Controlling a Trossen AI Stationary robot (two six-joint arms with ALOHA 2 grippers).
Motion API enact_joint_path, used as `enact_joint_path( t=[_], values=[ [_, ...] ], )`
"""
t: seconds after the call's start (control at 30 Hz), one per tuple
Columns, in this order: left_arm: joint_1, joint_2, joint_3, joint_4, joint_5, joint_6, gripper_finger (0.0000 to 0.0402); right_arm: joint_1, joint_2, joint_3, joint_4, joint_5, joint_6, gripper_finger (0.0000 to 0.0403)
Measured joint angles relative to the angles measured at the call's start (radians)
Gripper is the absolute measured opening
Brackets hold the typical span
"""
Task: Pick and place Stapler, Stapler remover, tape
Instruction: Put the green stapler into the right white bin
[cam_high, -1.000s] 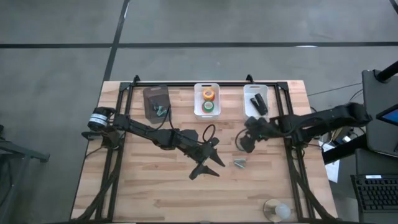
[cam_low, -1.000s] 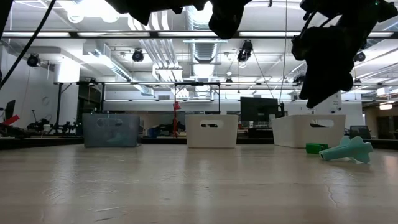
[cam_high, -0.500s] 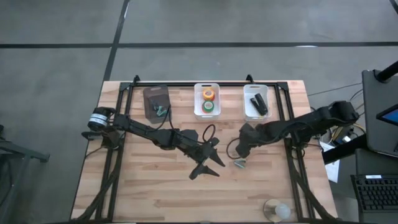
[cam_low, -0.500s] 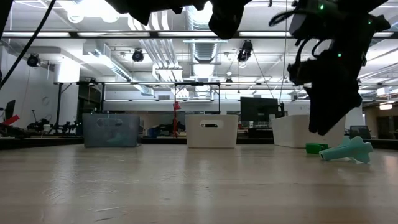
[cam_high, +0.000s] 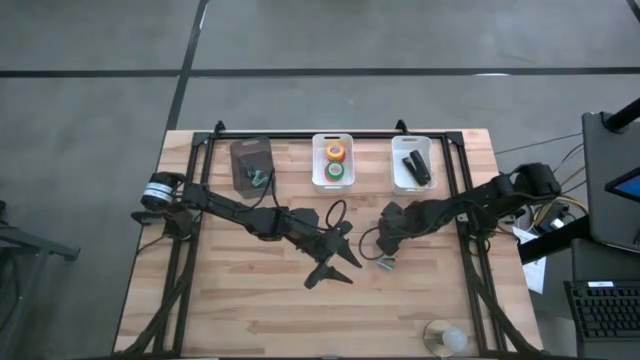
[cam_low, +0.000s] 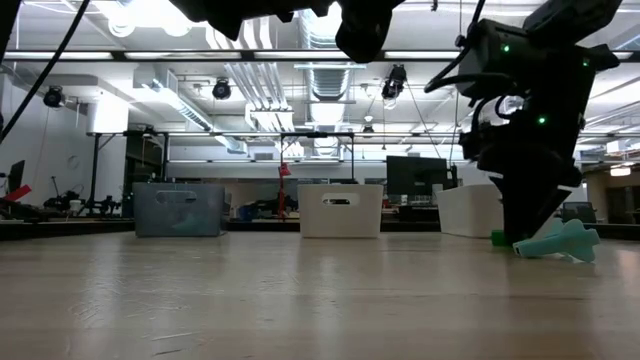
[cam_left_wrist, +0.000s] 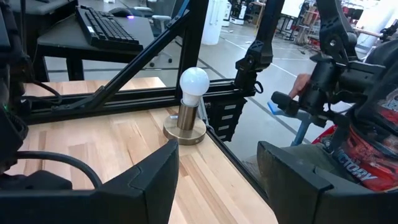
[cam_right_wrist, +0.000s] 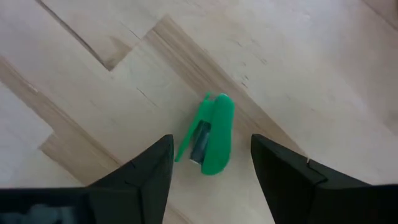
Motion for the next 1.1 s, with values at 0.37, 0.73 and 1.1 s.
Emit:
enact_joint_path(
  t=[0.37,0.73,1.1],
  values=[
    [0.0,0.0,0.0,-0.001,0.0,0.0,0.0218,0.0,0.002,0.0,0.035,0.002,-0.022,0.0168],
    [0.0,0.0,0.0,-0.001,0.0,0.0,0.0218,0.0,0.002,0.0,0.034,0.002,-0.043,0.0106],
    [0.0,0.0,-0.002,-0.001,-0.01,0.004,0.0218,0.0,-0.001,0.016,0.032,0.001,-0.079,0.0072]
  ],
)
